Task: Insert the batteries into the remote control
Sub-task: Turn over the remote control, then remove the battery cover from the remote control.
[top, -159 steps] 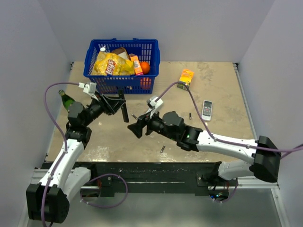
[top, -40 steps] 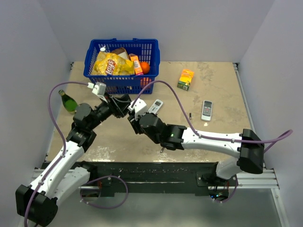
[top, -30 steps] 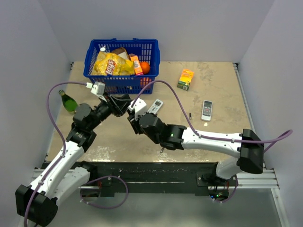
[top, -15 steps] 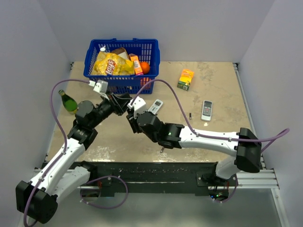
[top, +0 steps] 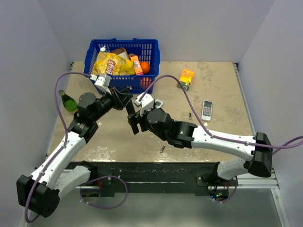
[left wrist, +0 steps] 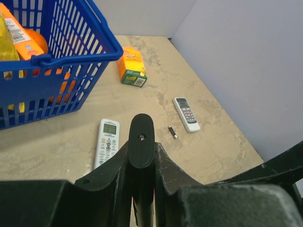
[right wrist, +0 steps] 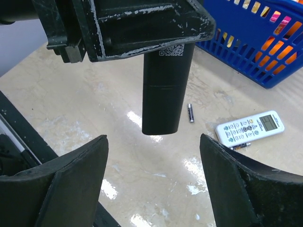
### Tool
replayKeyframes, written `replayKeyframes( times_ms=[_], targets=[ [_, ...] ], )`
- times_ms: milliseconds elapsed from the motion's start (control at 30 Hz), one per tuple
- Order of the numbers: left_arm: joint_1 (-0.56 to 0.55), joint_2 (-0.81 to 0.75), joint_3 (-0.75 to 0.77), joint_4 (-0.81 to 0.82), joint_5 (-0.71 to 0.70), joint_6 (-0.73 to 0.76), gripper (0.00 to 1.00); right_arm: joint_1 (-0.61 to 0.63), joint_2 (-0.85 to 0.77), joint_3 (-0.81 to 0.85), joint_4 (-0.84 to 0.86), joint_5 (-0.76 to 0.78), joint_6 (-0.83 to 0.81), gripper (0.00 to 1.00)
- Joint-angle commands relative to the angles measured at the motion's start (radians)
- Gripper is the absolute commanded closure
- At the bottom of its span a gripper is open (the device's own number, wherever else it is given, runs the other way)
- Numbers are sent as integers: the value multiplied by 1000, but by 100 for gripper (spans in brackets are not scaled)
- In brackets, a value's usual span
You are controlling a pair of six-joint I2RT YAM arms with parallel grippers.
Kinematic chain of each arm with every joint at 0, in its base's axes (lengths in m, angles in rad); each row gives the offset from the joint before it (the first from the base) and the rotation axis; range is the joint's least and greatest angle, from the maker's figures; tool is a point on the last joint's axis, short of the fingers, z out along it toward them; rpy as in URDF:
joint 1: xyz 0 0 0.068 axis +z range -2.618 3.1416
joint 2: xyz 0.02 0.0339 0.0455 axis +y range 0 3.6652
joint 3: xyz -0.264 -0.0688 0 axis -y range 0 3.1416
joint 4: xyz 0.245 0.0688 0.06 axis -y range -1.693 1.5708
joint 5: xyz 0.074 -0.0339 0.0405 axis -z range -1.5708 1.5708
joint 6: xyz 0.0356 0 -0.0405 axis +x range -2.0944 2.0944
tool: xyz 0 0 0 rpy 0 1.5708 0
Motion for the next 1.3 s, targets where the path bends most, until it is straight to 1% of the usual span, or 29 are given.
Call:
replayKeyframes(
  times_ms=[0, 133, 267, 600, 967, 1167, 1200, 1233, 1267],
  targets=[
    [30, 10, -18, 3, 40, 0, 100, -36, -18, 22, 0, -73, -9, 19],
    [42, 21, -16, -6, 55, 9, 100, -73, -4, 22, 26, -162, 2, 22],
    [61, 24, -18, -8, 59, 8, 100, -88, 28, 35, 50, -190, 6, 25],
    [107, 56, -32, 29, 137, -37, 100, -99, 121, 58, 104, -193, 17, 25],
    [113, 53, -36, 35, 148, -37, 100, -122, 193, 84, 156, -204, 37, 28],
    [113, 53, -36, 35, 148, -35, 100, -124, 197, 81, 164, -210, 42, 39],
    [113, 52, -36, 35, 149, -35, 100, -124, 197, 78, 165, -211, 42, 42],
    [113, 52, -36, 37, 149, -35, 100, -125, 197, 75, 165, -216, 43, 46],
    [113, 55, -38, 37, 151, -35, 100, -125, 201, 75, 167, -224, 45, 48]
  ],
)
